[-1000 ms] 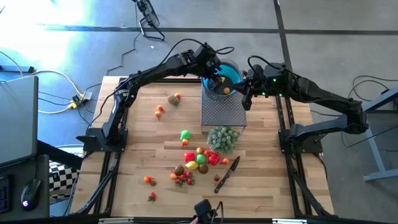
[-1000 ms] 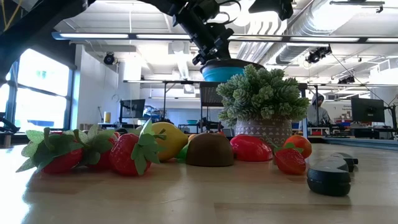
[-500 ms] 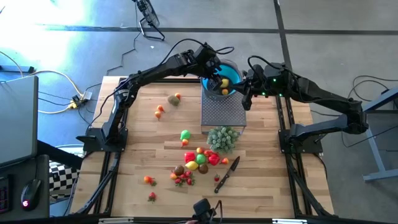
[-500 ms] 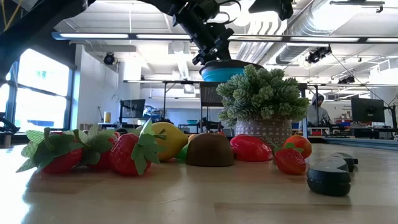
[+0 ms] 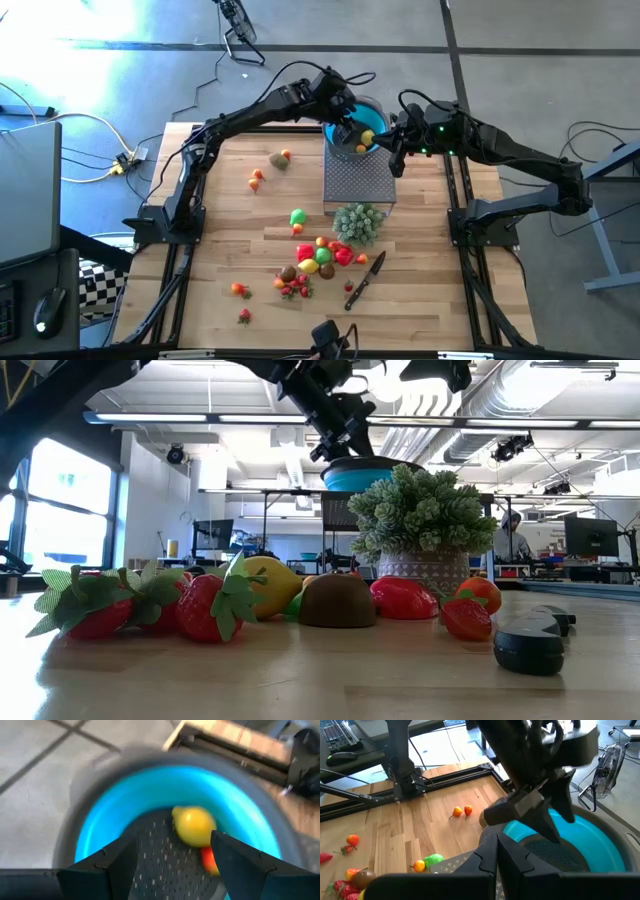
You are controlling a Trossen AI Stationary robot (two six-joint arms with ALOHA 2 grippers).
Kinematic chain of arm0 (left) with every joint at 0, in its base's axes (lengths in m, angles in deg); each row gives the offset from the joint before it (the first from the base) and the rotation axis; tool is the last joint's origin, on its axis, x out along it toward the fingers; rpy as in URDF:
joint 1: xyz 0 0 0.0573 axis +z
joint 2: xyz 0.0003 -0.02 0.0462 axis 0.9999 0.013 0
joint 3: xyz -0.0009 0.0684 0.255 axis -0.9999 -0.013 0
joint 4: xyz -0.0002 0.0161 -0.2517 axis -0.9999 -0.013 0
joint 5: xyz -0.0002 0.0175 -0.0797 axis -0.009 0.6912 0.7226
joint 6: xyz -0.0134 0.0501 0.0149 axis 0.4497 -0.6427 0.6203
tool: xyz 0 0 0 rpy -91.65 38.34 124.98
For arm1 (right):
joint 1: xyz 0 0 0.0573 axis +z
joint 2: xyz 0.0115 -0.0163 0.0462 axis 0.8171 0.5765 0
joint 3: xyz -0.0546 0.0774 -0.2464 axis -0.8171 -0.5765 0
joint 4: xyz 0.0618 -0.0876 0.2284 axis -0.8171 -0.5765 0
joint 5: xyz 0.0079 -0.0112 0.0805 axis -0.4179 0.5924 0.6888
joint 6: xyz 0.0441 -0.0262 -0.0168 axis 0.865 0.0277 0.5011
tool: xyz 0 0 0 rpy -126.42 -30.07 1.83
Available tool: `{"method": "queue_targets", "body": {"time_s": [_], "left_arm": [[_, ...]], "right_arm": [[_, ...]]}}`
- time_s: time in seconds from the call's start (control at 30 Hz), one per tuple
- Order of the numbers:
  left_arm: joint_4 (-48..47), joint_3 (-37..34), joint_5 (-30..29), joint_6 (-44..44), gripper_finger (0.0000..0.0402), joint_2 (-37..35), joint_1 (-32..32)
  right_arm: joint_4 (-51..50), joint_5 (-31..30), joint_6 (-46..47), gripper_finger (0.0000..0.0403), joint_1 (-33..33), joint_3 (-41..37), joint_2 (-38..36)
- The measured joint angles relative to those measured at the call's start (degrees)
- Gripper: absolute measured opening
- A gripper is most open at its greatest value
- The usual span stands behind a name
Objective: Pick & Place Fruit
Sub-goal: Put the brown kiwi into the blue strainer bowl
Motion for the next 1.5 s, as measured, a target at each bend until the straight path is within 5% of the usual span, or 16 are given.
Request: {"method": "queue_targets", "body": {"time_s": [0.2, 0.53, 0.8, 1.33, 1.5], "left_arm": [[2.3, 0.1, 0.8, 0.0, 0.0222, -1.0, -0.4], [2.4, 0.0, 0.9, -0.6, 0.0113, -1.2, -0.4], [3.8, -0.2, 2.1, -1.2, 0.0085, -2.2, -0.4], [-1.7, -0.1, 20.3, -5.7, 0.0011, -9.9, -0.4], [-4.6, -0.1, 20.1, -7.3, 0.0003, -13.7, -0.4]], "right_arm": [[0.0, 0.0, 0.0, 0.0002, 0.0, 0.0, 0.0], [0.0, 0.0, 0.0, 0.0002, 0.0, 0.0, 0.0], [0.0, 0.0, 0.0, 0.0002, 0.0, 0.0, 0.0], [0.0, 0.1, 1.3, 0.0002, 0.0, 0.0, 0.0], [-0.1, 0.1, 1.3, 0.0002, 0.0, 0.0, 0.0]]}}
